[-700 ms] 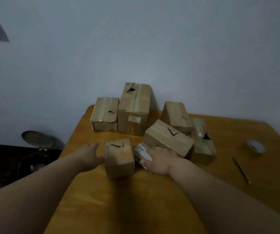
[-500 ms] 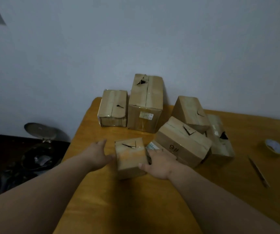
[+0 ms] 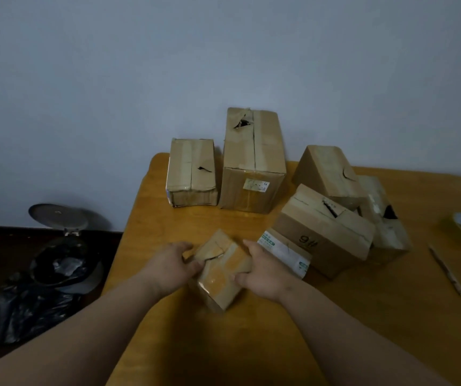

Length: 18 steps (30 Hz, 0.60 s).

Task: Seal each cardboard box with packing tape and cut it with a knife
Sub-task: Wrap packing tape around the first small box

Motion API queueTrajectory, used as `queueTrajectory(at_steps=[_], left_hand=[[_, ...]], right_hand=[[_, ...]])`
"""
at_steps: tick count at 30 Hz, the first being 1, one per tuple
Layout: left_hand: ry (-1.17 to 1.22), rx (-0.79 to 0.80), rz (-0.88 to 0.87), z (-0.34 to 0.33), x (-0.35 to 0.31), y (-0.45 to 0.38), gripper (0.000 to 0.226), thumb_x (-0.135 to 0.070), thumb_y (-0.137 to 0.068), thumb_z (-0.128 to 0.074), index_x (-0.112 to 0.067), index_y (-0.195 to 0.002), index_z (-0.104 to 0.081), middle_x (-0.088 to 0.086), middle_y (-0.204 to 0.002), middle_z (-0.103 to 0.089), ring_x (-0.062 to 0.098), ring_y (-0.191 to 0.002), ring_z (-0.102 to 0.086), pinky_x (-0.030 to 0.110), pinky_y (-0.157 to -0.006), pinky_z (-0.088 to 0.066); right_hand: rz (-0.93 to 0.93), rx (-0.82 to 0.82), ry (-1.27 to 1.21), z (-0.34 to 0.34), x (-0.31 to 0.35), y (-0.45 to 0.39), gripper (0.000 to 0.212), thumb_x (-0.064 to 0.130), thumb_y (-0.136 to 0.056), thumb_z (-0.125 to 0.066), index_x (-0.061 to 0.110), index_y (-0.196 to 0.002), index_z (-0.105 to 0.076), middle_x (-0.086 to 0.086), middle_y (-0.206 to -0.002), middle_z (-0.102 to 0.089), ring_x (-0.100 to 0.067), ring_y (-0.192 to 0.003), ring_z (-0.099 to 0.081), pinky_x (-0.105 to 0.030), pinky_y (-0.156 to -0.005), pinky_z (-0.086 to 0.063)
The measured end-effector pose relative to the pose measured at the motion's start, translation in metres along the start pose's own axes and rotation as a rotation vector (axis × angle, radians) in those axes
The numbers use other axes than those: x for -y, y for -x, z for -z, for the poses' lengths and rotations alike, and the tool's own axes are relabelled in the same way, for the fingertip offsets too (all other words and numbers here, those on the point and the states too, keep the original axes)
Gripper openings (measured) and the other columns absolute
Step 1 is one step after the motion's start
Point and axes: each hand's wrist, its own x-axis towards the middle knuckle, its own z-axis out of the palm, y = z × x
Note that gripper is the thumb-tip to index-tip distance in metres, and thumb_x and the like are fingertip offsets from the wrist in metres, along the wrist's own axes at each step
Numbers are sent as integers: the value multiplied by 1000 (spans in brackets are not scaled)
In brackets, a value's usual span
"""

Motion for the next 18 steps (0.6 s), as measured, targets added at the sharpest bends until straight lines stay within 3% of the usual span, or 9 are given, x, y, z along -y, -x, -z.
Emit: queueTrajectory(at_steps=[3, 5, 7, 9, 14, 18], left_hand=[[-33, 91, 44, -1, 19, 24, 54, -45, -93, -60, -22, -140, -46, 2, -106, -63, 16, -95, -62, 30, -83, -52], [3, 129, 63, -8, 29, 43, 46, -43, -93, -61, -20, -132, -52, 1, -99, -66, 13, -87, -65, 24, -71, -51], [54, 122, 78, -18, 36, 61, 36, -39, -94, -62, -16, -122, -57, 0, -93, -67, 10, -77, -66, 17, -59, -46], [123, 104, 113, -30, 41, 80, 29, -38, -95, -61, -16, -113, -60, 0, -92, -69, 8, -72, -65, 13, -53, -44], [147, 23, 162, -61, 49, 113, 33, -46, -96, -56, -16, -106, -63, 1, -96, -67, 11, -82, -63, 20, -61, -46], [254, -39, 148, -80, 51, 126, 37, -46, -95, -57, -18, -119, -61, 0, -105, -65, 11, -88, -62, 18, -62, -46]], right_hand=[[32, 13, -44, -8, 3, 10, 81, 32, -85, -70, 32, -152, -24, 1, -144, -45, -19, -128, -45, -37, -108, -41], [67, 27, -75, -11, 5, 17, 74, 32, -87, -68, 30, -150, -29, 1, -144, -45, -16, -124, -46, -31, -102, -43], [99, 66, -76, -13, 7, 27, 70, 32, -88, -67, 30, -149, -31, 2, -145, -44, -11, -117, -46, -26, -94, -43], [103, 106, -27, -15, 5, 37, 65, 36, -89, -65, 33, -146, -35, 3, -144, -46, -12, -117, -46, -28, -94, -43], [41, 202, 49, -28, -12, 64, 59, 53, -87, -59, 33, -140, -43, 3, -141, -46, -16, -121, -47, -32, -98, -43], [1, 205, 133, -42, -21, 82, 79, 74, -81, -49, 24, -142, -45, -1, -144, -45, -22, -126, -47, -37, -102, -42]])
